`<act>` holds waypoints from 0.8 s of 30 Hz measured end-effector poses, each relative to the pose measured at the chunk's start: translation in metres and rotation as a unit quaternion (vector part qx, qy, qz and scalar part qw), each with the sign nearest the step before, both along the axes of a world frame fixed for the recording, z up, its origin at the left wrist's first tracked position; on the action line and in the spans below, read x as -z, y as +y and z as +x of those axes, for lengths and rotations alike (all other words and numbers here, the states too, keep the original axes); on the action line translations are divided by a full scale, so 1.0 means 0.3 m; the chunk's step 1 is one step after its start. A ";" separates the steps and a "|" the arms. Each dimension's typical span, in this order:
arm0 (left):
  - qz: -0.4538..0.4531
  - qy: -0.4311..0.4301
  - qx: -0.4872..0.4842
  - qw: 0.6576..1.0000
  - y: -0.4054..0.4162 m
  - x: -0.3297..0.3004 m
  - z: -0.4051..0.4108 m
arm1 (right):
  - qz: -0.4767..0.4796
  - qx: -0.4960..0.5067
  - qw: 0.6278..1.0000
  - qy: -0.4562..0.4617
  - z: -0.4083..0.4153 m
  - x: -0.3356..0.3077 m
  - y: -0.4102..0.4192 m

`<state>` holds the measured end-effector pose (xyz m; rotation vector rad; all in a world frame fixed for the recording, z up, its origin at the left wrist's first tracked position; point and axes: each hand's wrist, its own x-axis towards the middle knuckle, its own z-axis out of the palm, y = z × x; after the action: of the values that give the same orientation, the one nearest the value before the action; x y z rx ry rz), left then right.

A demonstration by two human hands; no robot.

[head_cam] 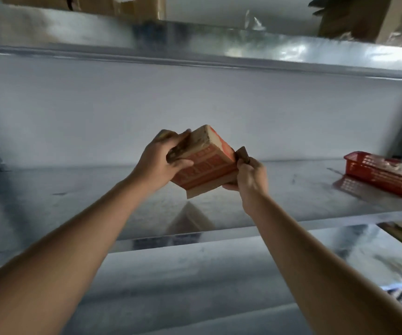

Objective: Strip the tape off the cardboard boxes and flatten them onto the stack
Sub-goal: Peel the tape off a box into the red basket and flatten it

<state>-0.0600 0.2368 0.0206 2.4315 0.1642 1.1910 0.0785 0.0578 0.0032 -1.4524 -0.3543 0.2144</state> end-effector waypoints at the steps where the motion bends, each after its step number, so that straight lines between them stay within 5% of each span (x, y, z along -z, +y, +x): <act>1: -0.009 -0.004 0.010 1.000 -0.044 0.000 0.043 | 0.007 -0.005 1.000 0.006 0.042 0.011 -0.041; 6: -0.012 -0.044 0.043 0.998 -0.235 -0.022 0.234 | 0.095 -0.038 0.992 0.075 0.208 0.030 -0.204; 14: 0.057 0.051 0.047 0.996 -0.345 -0.086 0.489 | 0.117 -0.002 0.982 0.146 0.446 0.075 -0.303; 24: 0.068 0.156 0.079 0.982 -0.299 -0.050 0.750 | -0.098 0.011 0.992 0.079 0.733 0.119 -0.293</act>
<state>0.1650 0.1472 0.0355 2.6831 -0.0198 0.7707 0.2985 -0.0302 -0.0325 -1.6210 -0.1925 0.3524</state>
